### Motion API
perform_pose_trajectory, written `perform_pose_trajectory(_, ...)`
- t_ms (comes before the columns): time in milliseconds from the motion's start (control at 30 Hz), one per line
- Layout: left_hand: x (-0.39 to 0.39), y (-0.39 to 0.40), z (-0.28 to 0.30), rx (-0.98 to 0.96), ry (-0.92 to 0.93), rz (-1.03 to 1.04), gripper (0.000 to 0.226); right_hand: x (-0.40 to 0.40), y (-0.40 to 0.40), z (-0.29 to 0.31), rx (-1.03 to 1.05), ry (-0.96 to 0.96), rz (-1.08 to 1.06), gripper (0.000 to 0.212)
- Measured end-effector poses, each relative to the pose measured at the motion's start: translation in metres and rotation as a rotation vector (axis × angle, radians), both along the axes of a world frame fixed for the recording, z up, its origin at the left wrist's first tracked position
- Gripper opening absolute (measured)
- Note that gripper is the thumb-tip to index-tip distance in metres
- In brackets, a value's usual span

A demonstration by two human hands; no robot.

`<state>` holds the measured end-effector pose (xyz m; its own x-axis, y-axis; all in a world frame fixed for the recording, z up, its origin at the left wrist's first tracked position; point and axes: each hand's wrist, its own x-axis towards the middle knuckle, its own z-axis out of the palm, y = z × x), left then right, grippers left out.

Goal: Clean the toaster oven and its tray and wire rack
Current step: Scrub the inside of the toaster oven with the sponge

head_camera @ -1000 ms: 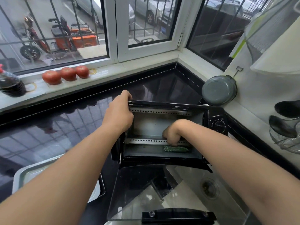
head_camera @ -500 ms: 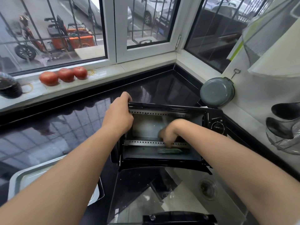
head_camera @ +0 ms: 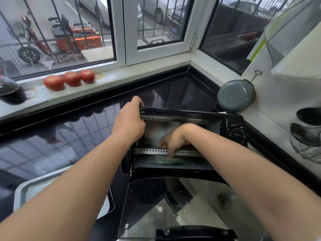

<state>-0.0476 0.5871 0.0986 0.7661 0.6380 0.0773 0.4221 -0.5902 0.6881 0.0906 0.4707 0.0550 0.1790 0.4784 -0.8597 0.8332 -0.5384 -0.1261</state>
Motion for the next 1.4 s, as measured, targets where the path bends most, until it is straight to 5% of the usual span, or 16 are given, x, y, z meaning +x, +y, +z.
perform_pose_trajectory(100, 0.002, 0.002, 0.002, -0.002, 0.013, 0.002, 0.038, -0.012, 0.015, -0.002, 0.074, 0.151, -0.136, 0.084)
perform_pose_trajectory(333, 0.001, 0.001, 0.0, -0.003, 0.0, -0.013, 0.038, 0.026, -0.036, 0.005, -0.353, -0.215, 0.203, 0.062)
perform_pose_trajectory(533, 0.001, 0.0, 0.001, 0.002, -0.002, 0.0, 0.038, -0.012, 0.016, -0.002, -0.037, 0.195, -0.219, 0.093)
perform_pose_trajectory(700, -0.001, 0.0, 0.002, -0.01, 0.015, 0.006, 0.036, -0.008, 0.012, -0.005, -0.022, 0.105, -0.18, 0.094)
perform_pose_trajectory(867, 0.002, 0.001, 0.003, -0.018, 0.011, -0.013, 0.038, 0.034, -0.038, 0.007, -0.294, -0.102, -0.077, 0.082)
perform_pose_trajectory(1200, 0.006, 0.002, -0.001, 0.011, 0.014, 0.021, 0.036, -0.026, 0.041, -0.017, 0.009, 0.183, -0.27, 0.09)
perform_pose_trajectory(1400, 0.004, 0.001, 0.001, -0.007, 0.024, 0.004, 0.037, 0.021, -0.025, 0.009, -0.184, -0.133, -0.096, 0.082)
